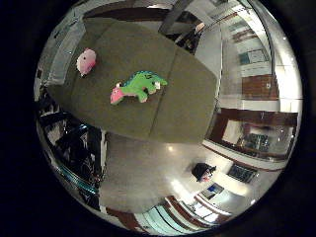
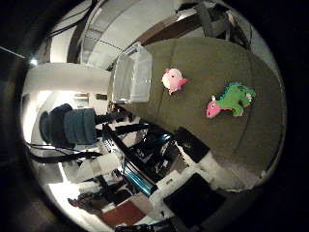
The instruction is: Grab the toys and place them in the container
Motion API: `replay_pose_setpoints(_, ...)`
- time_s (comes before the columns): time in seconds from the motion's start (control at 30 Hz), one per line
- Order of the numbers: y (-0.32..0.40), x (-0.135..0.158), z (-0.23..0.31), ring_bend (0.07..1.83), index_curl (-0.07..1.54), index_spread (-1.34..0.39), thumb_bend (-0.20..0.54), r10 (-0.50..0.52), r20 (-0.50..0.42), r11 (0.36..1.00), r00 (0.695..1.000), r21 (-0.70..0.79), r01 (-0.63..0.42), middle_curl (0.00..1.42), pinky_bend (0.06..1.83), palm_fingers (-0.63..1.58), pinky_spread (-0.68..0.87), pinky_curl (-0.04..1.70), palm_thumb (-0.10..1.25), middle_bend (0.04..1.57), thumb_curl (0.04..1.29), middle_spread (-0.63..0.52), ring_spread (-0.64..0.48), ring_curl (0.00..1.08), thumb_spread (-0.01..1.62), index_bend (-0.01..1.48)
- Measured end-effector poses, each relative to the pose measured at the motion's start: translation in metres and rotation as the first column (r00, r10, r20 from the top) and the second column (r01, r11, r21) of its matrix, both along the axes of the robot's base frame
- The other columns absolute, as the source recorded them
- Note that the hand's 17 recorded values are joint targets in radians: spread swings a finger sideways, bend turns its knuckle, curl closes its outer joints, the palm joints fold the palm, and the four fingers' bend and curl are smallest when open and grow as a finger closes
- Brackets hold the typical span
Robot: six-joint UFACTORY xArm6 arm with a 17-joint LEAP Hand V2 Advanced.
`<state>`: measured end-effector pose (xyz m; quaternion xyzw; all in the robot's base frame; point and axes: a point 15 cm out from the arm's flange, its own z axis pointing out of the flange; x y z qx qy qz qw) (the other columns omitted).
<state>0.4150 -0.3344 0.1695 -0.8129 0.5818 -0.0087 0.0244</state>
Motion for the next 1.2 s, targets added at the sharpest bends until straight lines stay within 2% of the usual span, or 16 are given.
replay_pose_setpoints(0.2,-0.007,0.002,-0.033,0.19,0.34,-0.41,-0.022,-0.031,-0.005,0.999,1.000,0.012,0.031,0.29,0.39,0.09,0.34,0.13,0.70,0.19,0.38,0.00,0.17,0.24,1.08,0.19)
replay_pose_setpoints(0.33,-0.049,0.010,-0.061,0.20,0.33,-0.41,-0.023,-0.057,0.002,0.998,0.998,-0.014,0.057,0.29,0.39,0.07,0.33,0.15,0.68,0.18,0.37,0.00,0.17,0.24,1.06,0.17)
replay_pose_setpoints(0.53,-0.134,0.029,-0.096,0.21,0.30,-0.40,-0.024,0.030,-0.066,0.985,0.997,-0.167,-0.041,0.29,0.41,0.00,0.33,0.16,0.68,0.19,0.37,0.01,0.17,0.25,1.04,0.17)
replay_pose_setpoints(0.63,-0.158,0.023,-0.123,0.21,0.30,-0.41,-0.024,0.075,-0.129,0.971,0.989,-0.216,-0.102,0.30,0.41,-0.01,0.32,0.17,0.68,0.19,0.36,0.00,0.17,0.26,1.03,0.17)
replay_pose_setpoints(0.77,-0.185,0.039,-0.129,0.21,0.29,-0.41,-0.025,0.145,-0.097,0.927,0.985,-0.334,-0.170,0.29,0.41,-0.01,0.31,0.18,0.69,0.18,0.36,0.00,0.17,0.26,1.02,0.17)
replay_pose_setpoints(0.87,-0.185,0.049,-0.155,0.22,0.29,-0.41,-0.023,0.193,-0.102,0.905,0.976,-0.366,-0.218,0.29,0.41,-0.01,0.31,0.18,0.69,0.18,0.36,0.01,0.16,0.26,1.01,0.17)
replay_pose_setpoints(1.2,-0.163,0.078,-0.225,0.23,0.28,-0.40,-0.025,0.227,-0.028,0.882,0.973,-0.419,-0.218,0.29,0.41,-0.02,0.31,0.19,0.69,0.18,0.36,0.02,0.17,0.27,1.01,0.16)
